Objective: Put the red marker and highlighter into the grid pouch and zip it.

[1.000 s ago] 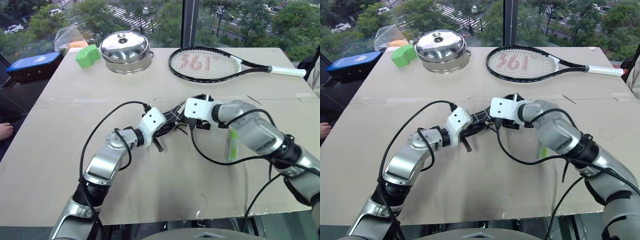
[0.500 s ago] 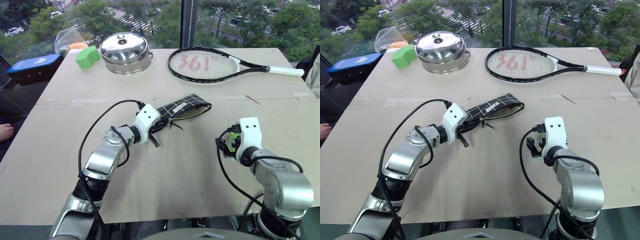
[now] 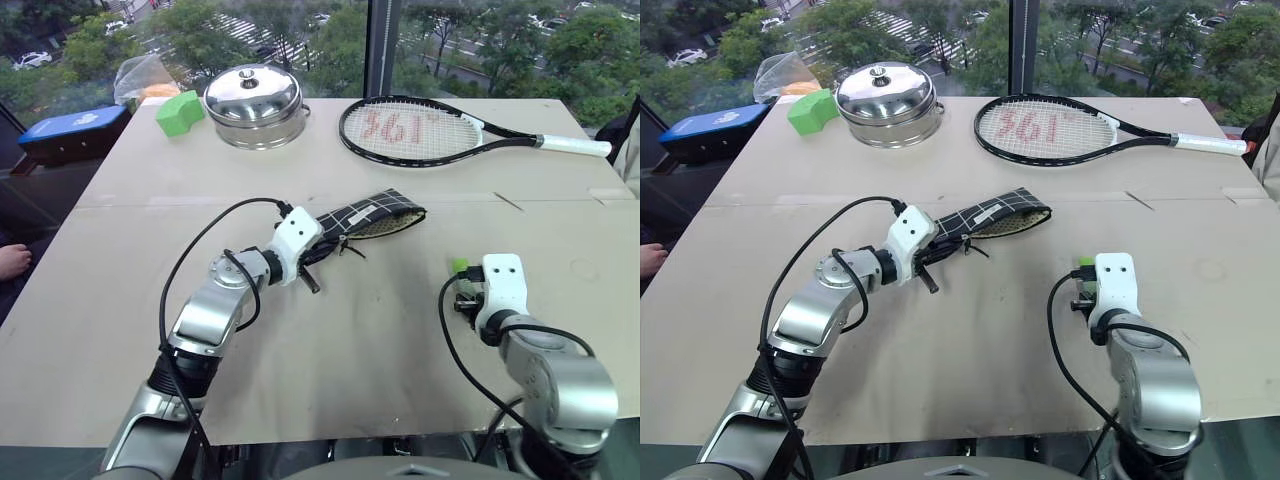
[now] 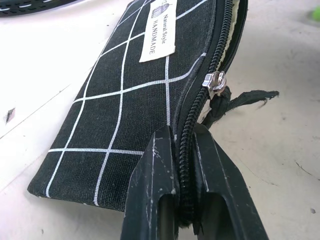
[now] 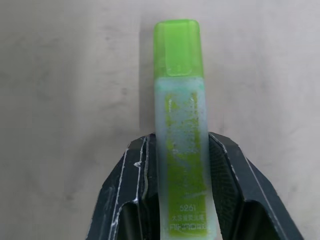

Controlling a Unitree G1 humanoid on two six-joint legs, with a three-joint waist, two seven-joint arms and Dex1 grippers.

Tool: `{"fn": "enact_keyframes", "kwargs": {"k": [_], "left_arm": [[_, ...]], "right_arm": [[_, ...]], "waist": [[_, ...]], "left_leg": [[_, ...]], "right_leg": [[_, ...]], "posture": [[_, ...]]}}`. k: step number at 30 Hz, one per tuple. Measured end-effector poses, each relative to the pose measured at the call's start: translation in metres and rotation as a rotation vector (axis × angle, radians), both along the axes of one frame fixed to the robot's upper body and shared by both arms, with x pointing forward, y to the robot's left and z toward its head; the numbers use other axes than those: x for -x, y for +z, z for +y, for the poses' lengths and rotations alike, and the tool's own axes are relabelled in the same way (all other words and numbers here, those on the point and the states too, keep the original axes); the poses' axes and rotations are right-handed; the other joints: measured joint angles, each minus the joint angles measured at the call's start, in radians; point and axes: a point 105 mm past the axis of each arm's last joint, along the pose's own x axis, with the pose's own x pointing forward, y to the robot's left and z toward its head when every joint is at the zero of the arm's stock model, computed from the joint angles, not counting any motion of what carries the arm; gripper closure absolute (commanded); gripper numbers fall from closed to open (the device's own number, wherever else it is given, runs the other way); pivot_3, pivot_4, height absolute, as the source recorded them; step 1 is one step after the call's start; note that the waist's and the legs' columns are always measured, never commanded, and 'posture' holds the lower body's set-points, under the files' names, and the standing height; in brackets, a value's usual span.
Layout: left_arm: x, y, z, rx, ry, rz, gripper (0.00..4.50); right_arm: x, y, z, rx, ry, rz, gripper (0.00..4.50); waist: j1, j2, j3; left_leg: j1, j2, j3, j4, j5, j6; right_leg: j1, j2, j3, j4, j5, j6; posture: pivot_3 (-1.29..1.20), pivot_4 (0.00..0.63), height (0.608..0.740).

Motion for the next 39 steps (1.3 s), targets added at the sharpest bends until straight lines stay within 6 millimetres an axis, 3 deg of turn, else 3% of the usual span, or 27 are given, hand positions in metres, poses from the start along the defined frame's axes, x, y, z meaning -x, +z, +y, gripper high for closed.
{"fn": "enact_keyframes", "kwargs": {"k": [2, 3, 4, 8, 12, 15, 18, 29, 33, 39], "left_arm": [[0.000, 0.000, 0.000, 0.002, -0.004, 0.004, 4.50], [0.001, 0.000, -0.001, 0.003, -0.010, 0.003, 4.50], [0.001, 0.002, -0.003, 0.007, -0.019, 0.002, 4.50], [0.000, 0.005, -0.008, 0.016, -0.035, -0.006, 4.50], [-0.003, 0.012, -0.014, 0.021, -0.054, -0.027, 4.50], [-0.001, 0.011, -0.017, 0.008, -0.076, -0.031, 4.50], [0.003, 0.008, -0.016, -0.007, -0.089, -0.038, 4.50], [0.011, 0.000, -0.010, -0.061, -0.123, -0.068, 4.50], [0.014, 0.001, -0.014, -0.083, -0.165, -0.099, 4.50], [0.018, 0.000, -0.020, -0.097, -0.210, -0.127, 4.50]], "right_arm": [[-0.008, 0.025, 0.003, 0.207, 0.267, -0.055, 3.74], [-0.017, 0.045, 0.011, 0.359, 0.461, -0.107, 3.74], [-0.021, 0.054, 0.017, 0.421, 0.550, -0.137, 3.74], [-0.033, 0.047, 0.039, 0.520, 0.808, -0.128, 3.74], [-0.063, 0.048, 0.059, 0.592, 0.937, -0.156, 3.74], [-0.082, 0.061, 0.079, 0.630, 0.965, -0.219, 3.74], [-0.086, 0.059, 0.086, 0.637, 0.982, -0.215, 3.74], [-0.075, 0.054, 0.080, 0.532, 0.980, -0.083, 3.74], [-0.075, 0.053, 0.081, 0.418, 0.936, -0.030, 3.74], [-0.085, 0.051, 0.068, 0.474, 0.883, -0.032, 3.74]], "waist": [[-0.005, 0.003, 0.004], [-0.012, 0.002, 0.004], [-0.015, -0.002, 0.003], [-0.020, -0.008, 0.003], [-0.022, -0.008, 0.004], [-0.020, -0.008, 0.004], [-0.006, -0.008, 0.004], [0.002, -0.008, 0.004], [0.003, -0.008, 0.004], [0.001, -0.008, 0.004]], "left_leg": [[0.000, -0.001, 0.001, 0.000, -0.003, 0.005], [0.002, -0.001, 0.000, -0.001, -0.003, 0.005], [0.002, 0.001, -0.001, -0.003, -0.003, 0.005], [0.002, 0.004, -0.003, -0.003, -0.002, 0.004], [0.002, 0.003, -0.001, -0.002, 0.001, -0.001], [0.002, 0.003, 0.000, -0.001, 0.001, -0.001], [0.000, 0.002, 0.000, -0.001, 0.001, -0.001], [0.001, 0.002, -0.001, 0.000, 0.001, -0.001], [0.001, 0.002, -0.001, 0.000, 0.001, -0.001], [0.001, 0.002, 0.000, 0.000, 0.000, -0.001]], "right_leg": [[0.000, 0.000, 0.001, -0.001, -0.002, 0.002], [0.000, 0.001, 0.001, -0.001, -0.002, 0.003], [0.001, 0.002, 0.000, -0.001, -0.002, 0.004], [0.001, 0.007, 0.002, -0.001, -0.001, 0.005], [0.000, 0.006, 0.002, -0.001, 0.002, 0.002], [0.000, 0.004, 0.002, -0.001, 0.002, 0.002], [0.000, 0.002, 0.000, -0.001, 0.002, 0.002], [0.000, 0.002, 0.000, 0.001, 0.002, 0.001], [0.000, 0.002, -0.001, 0.001, 0.002, 0.001], [0.000, 0.002, 0.000, 0.001, 0.002, 0.001]], "posture": [[0.00, 0.150, 0.740], [0.00, 0.150, 0.740], [0.00, 0.150, 0.740], [0.00, 0.150, 0.740], [0.00, 0.150, 0.740], [0.00, 0.150, 0.740], [0.00, 0.150, 0.740], [0.00, 0.150, 0.740], [0.00, 0.150, 0.740], [0.00, 0.150, 0.740]]}}
